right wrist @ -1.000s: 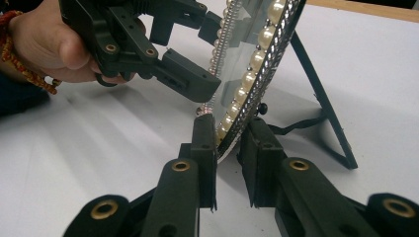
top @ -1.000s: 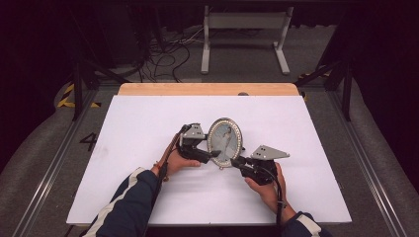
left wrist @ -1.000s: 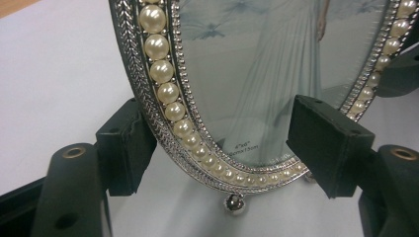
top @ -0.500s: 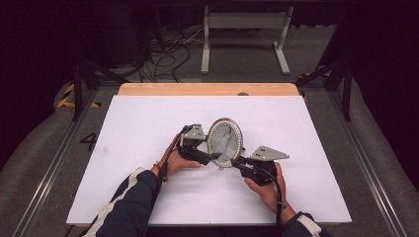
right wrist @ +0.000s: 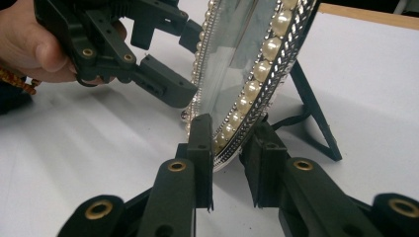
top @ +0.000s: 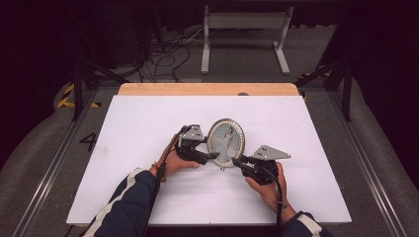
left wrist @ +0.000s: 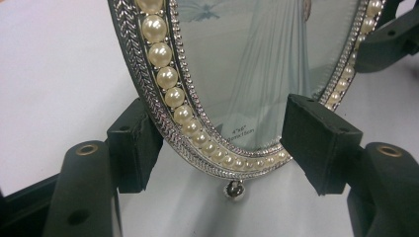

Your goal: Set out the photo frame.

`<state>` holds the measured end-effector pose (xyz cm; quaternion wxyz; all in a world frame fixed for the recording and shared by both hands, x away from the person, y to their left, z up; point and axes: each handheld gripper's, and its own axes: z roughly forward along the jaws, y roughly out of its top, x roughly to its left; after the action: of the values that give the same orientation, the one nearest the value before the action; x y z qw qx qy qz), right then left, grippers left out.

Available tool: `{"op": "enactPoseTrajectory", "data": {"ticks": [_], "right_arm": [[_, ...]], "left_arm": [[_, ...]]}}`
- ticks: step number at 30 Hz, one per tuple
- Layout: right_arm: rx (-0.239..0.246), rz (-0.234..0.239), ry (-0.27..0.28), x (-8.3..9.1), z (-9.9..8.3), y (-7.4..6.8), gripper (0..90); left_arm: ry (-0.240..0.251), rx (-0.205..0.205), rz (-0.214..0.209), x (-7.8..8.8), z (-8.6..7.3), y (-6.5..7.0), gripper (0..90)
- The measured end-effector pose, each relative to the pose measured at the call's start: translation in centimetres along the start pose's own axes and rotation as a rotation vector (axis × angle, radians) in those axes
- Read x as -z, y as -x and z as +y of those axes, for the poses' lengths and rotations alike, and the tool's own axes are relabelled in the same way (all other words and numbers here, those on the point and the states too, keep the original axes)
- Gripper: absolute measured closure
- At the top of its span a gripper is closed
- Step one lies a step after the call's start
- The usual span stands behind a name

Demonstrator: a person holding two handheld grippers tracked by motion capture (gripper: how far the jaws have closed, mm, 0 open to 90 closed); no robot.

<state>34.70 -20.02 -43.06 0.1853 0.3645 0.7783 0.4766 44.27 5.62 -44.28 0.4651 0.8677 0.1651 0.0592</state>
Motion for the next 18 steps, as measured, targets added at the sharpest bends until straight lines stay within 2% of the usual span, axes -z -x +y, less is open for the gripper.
{"op": "enactPoseTrajectory", "data": {"ticks": [14,18], "right_arm": [[-0.009,-0.019,0.007,0.0,0.0,0.2,74.1],[-0.018,-0.024,0.015,0.0,0.0,0.2,73.5]], "left_arm": [[-0.016,-0.023,-0.011,0.9,-0.4,0.5,32.4],[-0.024,-0.041,-0.012,1.2,-0.5,0.7,32.4]]}}
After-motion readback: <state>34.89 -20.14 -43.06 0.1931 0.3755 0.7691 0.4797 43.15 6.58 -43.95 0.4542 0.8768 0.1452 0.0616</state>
